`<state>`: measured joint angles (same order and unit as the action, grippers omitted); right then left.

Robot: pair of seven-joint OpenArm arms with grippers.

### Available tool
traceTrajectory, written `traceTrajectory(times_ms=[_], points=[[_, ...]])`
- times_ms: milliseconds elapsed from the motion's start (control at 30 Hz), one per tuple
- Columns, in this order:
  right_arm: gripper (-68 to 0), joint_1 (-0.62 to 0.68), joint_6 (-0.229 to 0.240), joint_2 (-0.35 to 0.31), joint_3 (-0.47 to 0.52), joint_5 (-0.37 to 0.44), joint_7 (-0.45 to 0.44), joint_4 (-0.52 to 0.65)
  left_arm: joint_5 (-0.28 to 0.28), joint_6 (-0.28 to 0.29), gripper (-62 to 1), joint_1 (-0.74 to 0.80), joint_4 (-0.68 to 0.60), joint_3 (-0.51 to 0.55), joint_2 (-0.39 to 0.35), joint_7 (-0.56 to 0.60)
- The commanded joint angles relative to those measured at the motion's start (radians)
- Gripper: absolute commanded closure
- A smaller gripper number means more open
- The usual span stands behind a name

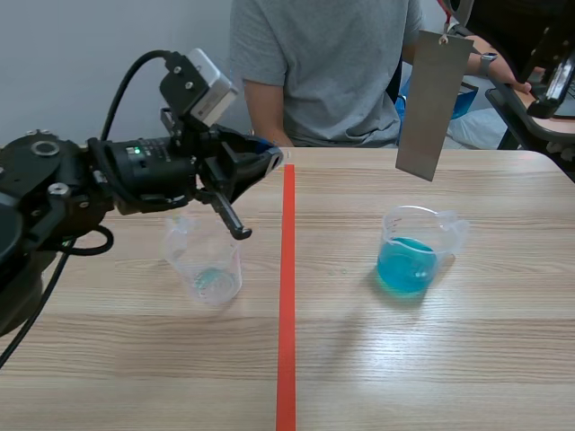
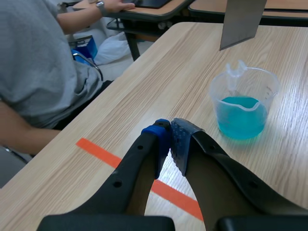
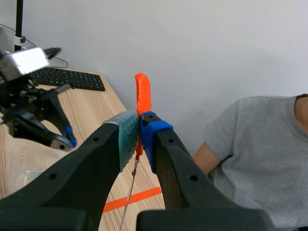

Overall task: Do the redox reaction experiment.
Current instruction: 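Raise the plate and point at it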

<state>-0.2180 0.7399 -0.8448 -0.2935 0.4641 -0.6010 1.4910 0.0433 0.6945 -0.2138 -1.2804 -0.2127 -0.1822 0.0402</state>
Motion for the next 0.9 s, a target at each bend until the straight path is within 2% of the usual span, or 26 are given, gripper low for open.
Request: traceTrajectory(times_ms=[0,300,467,567,867], points=[[-1.1,-0.023,0.006,-0.014,0.021,0.019,-0.018,0.020,-0.027,0.002,-4.0,0.061,-0.058,0.021,-0.003,0.011],[-1.1,-0.023,0.006,-0.014,0.021,0.019,-0.018,0.020,-0.035,0.002,-4.0,0.397,-0.364,0.140,-0.030,0.015],[-1.1,-0.023,0.006,-0.014,0.021,0.019,-0.018,0.020,-0.069,0.002,-4.0,0.564,-0.501,0.211,-0.037,0.014],[-1.1,-0.023,0.006,-0.014,0.021,0.019,-0.018,0.020,-0.085,0.002,-4.0,0.666,-0.570,0.254,-0.037,0.014],[-1.1,-0.023,0.006,-0.014,0.021,0.019,-0.018,0.020,-0.085,0.002,-4.0,0.945,-0.721,0.362,-0.037,0.022]])
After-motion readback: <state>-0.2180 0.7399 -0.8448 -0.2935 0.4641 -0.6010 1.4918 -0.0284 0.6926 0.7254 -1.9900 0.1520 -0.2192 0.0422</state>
